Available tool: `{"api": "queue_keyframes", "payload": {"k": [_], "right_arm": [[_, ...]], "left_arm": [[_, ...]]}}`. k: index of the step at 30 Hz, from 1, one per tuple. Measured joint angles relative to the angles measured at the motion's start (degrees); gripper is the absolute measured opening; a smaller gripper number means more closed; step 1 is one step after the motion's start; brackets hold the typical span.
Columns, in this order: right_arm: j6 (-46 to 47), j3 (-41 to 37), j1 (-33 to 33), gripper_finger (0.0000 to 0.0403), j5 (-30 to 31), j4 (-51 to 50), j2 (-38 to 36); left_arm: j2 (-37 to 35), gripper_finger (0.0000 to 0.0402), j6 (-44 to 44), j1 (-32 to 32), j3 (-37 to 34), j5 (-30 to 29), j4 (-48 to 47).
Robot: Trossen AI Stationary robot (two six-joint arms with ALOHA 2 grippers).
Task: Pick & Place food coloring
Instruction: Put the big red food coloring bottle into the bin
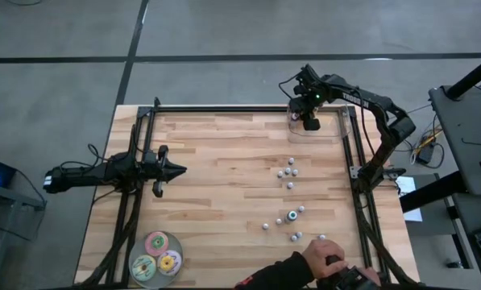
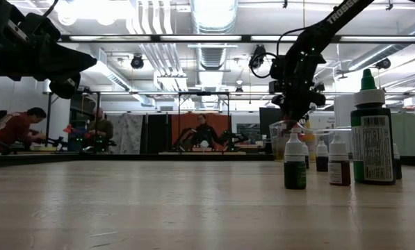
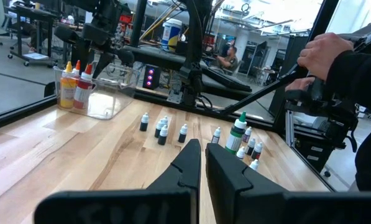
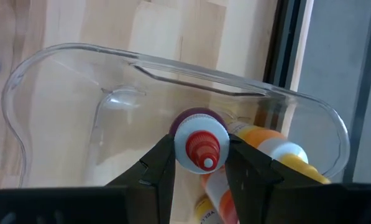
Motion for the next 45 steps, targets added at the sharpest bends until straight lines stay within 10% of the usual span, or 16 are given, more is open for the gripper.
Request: {"api": "queue_keyframes", "payload": {"k": [45], "right_arm": [[3.5, 0.0, 0.0, 0.013, 0.0, 1.1, -0.3]], "left_arm": [[0.0, 0.0, 0.0, 0.0, 0.0, 0.0, 0.0]]}}
